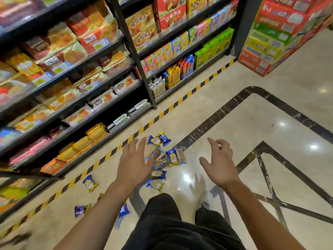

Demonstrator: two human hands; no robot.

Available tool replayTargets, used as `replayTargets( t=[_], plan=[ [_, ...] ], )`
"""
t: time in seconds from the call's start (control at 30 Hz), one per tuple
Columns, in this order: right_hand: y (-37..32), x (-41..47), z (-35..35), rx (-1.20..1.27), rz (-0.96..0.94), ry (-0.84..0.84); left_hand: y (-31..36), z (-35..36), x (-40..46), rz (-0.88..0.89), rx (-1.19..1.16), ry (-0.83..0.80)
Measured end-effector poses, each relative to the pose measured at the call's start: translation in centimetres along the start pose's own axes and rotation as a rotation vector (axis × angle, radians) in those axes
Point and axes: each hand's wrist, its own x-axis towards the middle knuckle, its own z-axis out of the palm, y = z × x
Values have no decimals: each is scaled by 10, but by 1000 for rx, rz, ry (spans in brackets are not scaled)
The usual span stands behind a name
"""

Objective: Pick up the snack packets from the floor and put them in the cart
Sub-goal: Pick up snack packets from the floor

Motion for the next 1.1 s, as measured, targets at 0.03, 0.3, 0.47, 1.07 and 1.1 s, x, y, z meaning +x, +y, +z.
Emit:
replayTargets(
  t=[0.03,0.3,0.47,1.07,1.1],
  plan=[
    [2,11,-5,-30,-19,-22,10,2,2,-24,-10,14],
    [-3,75,-7,-47,-77,-122,40,11,21,-170,-40,4],
    [-19,108,14,-91,-119,-184,28,19,50,-208,-90,-29],
    [46,263,189,-146,-14,-435,-23,181,215,-214,-153,-223],
    [57,278,207,-139,-21,-436,-26,203,227,-213,-164,-231]
  ],
)
